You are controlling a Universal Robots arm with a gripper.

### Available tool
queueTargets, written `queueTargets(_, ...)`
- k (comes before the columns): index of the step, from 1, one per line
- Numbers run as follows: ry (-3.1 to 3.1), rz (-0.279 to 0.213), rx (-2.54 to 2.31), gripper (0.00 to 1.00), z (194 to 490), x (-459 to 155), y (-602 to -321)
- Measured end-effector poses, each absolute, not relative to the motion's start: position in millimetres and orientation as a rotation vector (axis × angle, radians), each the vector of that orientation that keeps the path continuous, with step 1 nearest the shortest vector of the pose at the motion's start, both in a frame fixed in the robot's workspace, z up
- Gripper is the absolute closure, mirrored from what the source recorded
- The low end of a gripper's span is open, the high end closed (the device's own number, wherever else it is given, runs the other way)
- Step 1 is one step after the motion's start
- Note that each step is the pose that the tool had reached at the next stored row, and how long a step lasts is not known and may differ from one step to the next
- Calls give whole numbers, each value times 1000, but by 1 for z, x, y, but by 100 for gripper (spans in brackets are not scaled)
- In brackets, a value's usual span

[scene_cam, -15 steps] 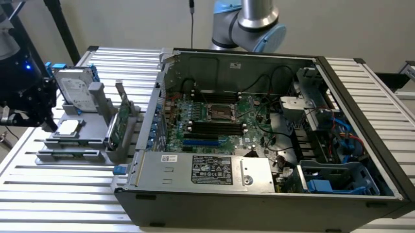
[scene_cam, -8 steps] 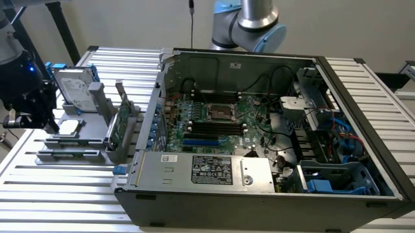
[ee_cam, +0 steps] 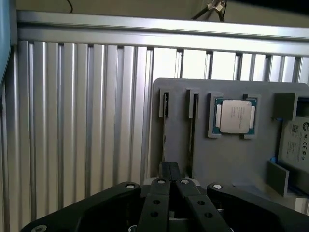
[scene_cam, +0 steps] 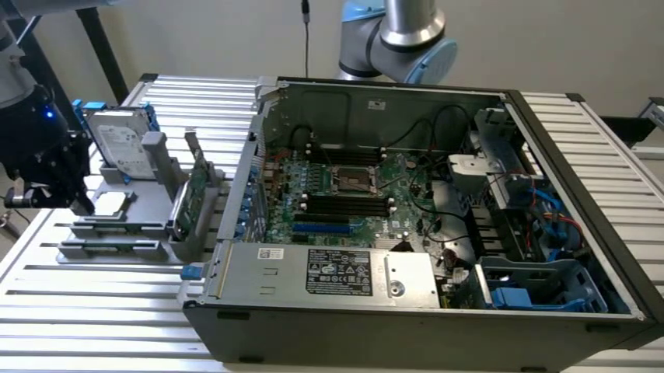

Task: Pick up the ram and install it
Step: 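Pick up the ram and move it above insertion slot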

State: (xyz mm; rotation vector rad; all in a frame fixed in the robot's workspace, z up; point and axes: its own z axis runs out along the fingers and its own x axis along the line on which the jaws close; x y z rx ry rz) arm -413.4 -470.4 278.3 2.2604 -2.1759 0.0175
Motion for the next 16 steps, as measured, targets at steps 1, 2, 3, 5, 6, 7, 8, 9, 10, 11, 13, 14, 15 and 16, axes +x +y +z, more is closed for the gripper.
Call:
queueTargets(1, -2183, 17, 2253, 89, 278, -414, -470)
queueTargets(2, -2190, 17, 2247, 89, 278, -414, -470)
queueTargets(3, -2198, 17, 2239, 89, 277, -415, -470)
queueTargets(5, -2218, 17, 2219, 89, 277, -415, -470)
queueTargets(6, -2229, 17, 2208, 89, 276, -415, -470)
queueTargets(7, -2240, 17, 2196, 89, 276, -415, -470)
queueTargets(8, -2253, 17, 2183, 89, 276, -415, -470)
queueTargets(9, -2262, 17, 2173, 89, 276, -415, -470)
queueTargets(10, -2268, 17, 2167, 89, 275, -415, -470)
queueTargets(11, -2271, 17, 2165, 89, 275, -415, -470)
queueTargets(13, -2271, 17, 2164, 89, 275, -415, -470)
queueTargets(14, -2271, 17, 2164, 89, 275, -415, -470)
queueTargets(15, -2271, 17, 2164, 89, 275, -415, -470)
queueTargets(16, -2271, 17, 2164, 89, 275, -415, -470)
